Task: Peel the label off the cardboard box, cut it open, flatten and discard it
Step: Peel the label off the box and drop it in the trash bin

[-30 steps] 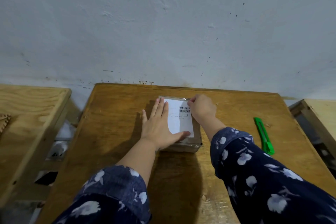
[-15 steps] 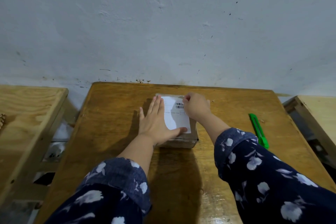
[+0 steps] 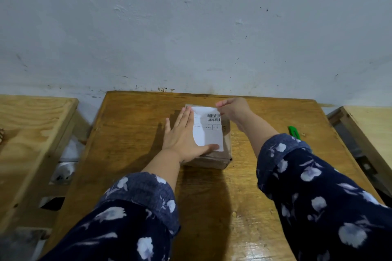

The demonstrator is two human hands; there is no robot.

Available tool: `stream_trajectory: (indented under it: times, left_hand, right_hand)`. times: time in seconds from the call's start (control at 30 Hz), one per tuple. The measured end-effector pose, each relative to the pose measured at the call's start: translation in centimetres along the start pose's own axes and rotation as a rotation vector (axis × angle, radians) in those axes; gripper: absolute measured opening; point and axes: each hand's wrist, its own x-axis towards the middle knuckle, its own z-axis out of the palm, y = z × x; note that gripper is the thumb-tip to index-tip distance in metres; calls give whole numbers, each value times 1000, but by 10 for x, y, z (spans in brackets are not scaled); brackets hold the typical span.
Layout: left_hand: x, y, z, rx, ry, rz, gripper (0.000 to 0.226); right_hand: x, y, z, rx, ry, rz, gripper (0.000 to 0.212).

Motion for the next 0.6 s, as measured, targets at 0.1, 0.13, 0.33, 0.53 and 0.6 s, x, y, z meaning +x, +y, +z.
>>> stream_trajectory:
  times: [0.1,0.13,0.33,0.53,0.6]
  left_hand:
    - [1,0,1,-3,1,0,138]
    - [1,0,1,1,0,-1,137]
    - [0,0,1,-11,2,-5,137]
    - [-2,-1,1,-31,-6,11,137]
    - [-1,-1,1,-47,-2,15,137]
  right_hand:
    - [0,6,8,-304,59,-118,24]
    - [0,8,11,-461,96,-183,20]
    - [-6,8,15,-753,188,-327,22]
    - [-6,2,22,-716,106,-136,29]
    - [-3,1,21,-677,88,-43,31]
